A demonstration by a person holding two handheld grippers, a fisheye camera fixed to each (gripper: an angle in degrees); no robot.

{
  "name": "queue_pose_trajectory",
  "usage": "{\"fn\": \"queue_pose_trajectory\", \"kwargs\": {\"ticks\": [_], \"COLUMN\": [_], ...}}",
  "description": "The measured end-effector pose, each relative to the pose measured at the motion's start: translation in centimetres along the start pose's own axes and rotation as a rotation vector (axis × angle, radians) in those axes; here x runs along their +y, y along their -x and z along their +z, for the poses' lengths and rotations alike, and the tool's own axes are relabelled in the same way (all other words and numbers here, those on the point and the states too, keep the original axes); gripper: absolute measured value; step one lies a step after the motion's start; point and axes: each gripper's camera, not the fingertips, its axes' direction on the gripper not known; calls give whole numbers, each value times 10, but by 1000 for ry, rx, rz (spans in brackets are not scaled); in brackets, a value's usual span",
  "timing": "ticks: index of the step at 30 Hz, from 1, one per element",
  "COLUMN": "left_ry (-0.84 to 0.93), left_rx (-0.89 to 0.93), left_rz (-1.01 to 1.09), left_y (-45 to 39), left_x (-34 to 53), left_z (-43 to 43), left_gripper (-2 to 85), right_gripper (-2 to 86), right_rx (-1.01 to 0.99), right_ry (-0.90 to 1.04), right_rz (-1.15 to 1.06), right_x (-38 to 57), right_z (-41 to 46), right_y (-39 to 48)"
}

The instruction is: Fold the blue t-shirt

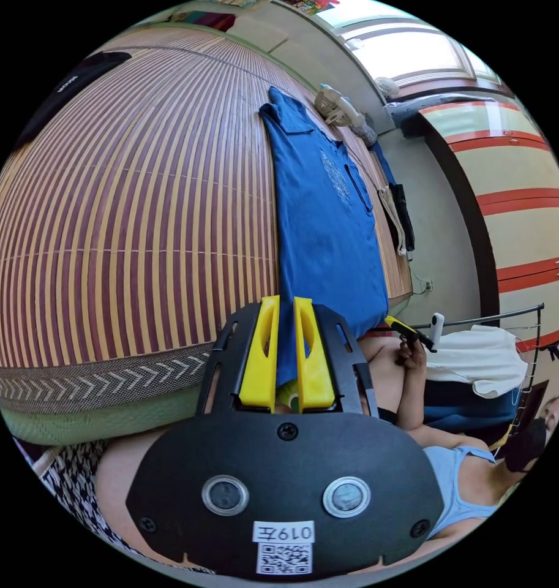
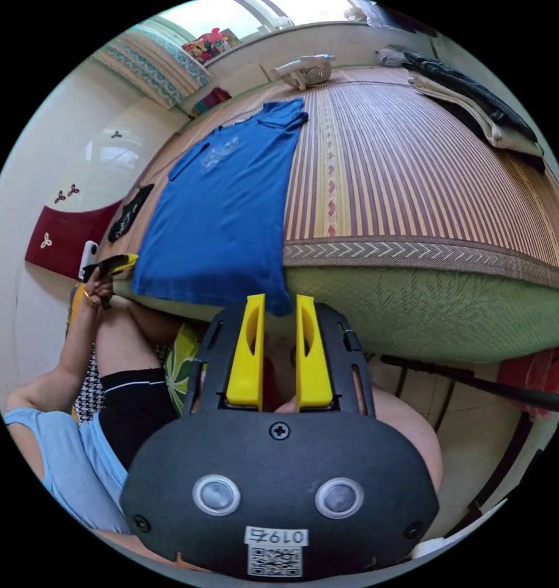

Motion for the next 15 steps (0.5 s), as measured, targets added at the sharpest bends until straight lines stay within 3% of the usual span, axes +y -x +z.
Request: {"fn": "queue_pose_trajectory", "kwargs": {"ticks": [5, 15], "left_ry": [7, 31], "left_rx": [-11, -36], "left_rz": [0, 6], "left_y": [-5, -15], "left_x": [-1, -5], "left_z": [8, 13], "left_gripper": [14, 11], "right_gripper": [5, 14], "right_rx": [-27, 1], "right_ry": [3, 14], "right_rz": [-11, 7], "right_x": [-20, -60], "right_z": [-1, 0], "right_y": [-1, 5]}}
